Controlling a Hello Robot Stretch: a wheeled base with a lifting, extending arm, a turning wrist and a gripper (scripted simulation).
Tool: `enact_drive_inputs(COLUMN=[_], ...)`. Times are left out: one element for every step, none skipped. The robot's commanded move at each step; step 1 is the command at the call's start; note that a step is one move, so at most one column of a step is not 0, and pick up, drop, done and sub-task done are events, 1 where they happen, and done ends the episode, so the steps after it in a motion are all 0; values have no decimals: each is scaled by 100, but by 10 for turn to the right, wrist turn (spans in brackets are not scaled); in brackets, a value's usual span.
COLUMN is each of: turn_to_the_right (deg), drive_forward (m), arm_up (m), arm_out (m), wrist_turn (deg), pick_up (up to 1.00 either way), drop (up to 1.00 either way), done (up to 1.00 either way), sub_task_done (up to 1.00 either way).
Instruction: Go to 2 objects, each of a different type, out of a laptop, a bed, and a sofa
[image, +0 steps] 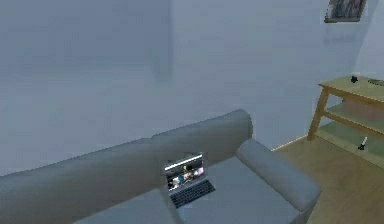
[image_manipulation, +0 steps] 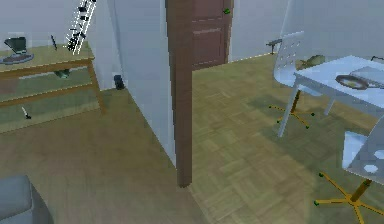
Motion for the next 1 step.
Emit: enact_drive_inputs(turn_to_the_right=[0], drive_forward=[0], arm_up=[0], arm_out=[0], wrist_turn=[0], pick_up=[0], drop=[0], done=[100], sub_task_done=[0])
